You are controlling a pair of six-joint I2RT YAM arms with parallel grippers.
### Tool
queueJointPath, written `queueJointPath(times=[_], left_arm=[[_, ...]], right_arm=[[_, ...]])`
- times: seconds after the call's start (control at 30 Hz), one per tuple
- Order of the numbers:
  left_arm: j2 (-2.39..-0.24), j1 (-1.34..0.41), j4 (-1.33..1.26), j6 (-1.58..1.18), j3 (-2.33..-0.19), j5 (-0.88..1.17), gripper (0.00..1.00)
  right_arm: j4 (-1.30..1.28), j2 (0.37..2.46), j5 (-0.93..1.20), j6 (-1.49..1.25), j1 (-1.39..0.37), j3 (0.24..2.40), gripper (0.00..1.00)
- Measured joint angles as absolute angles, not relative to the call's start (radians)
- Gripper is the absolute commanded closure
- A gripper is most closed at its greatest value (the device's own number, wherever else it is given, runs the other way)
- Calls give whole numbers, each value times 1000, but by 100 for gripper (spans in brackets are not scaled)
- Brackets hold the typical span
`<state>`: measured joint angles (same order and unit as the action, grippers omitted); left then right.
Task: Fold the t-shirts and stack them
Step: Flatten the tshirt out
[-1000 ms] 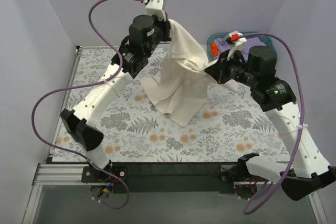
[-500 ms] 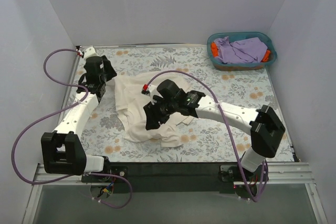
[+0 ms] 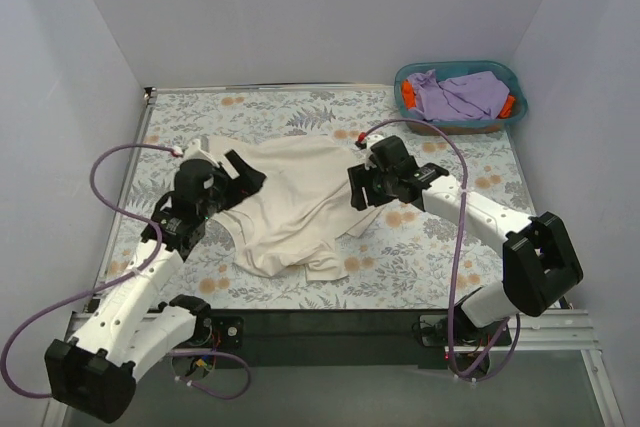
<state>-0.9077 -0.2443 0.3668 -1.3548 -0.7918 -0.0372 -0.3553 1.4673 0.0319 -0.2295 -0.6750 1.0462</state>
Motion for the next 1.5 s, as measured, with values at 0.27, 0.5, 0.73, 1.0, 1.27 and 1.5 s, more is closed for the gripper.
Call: queueJointPath(times=[0.27,0.5,0.73,1.0,1.27,1.5], left_arm=[[-896,-664,481,-1707,-614,-56,22],[-963,-780,538,-1925,-559,-123,22],[-1066,-841,555,-1972,-555,-149,25],[-1038,-841,519,-1987,-470,-185,31],[-1068,-841,481,-2000,-450,-205,95],[-1063,-704,493,-1995,-457,-218,100]], right_arm=[[-321,1468,-9,-231,-540,931,35],[-218,1499,-4,-244,-460,906,31],[-150,1553,53,-293,-380,871,32],[-89,1611,95,-320,-348,856,33],[-11,1650,115,-330,-340,853,40],[52,1708,143,-327,-321,864,99]])
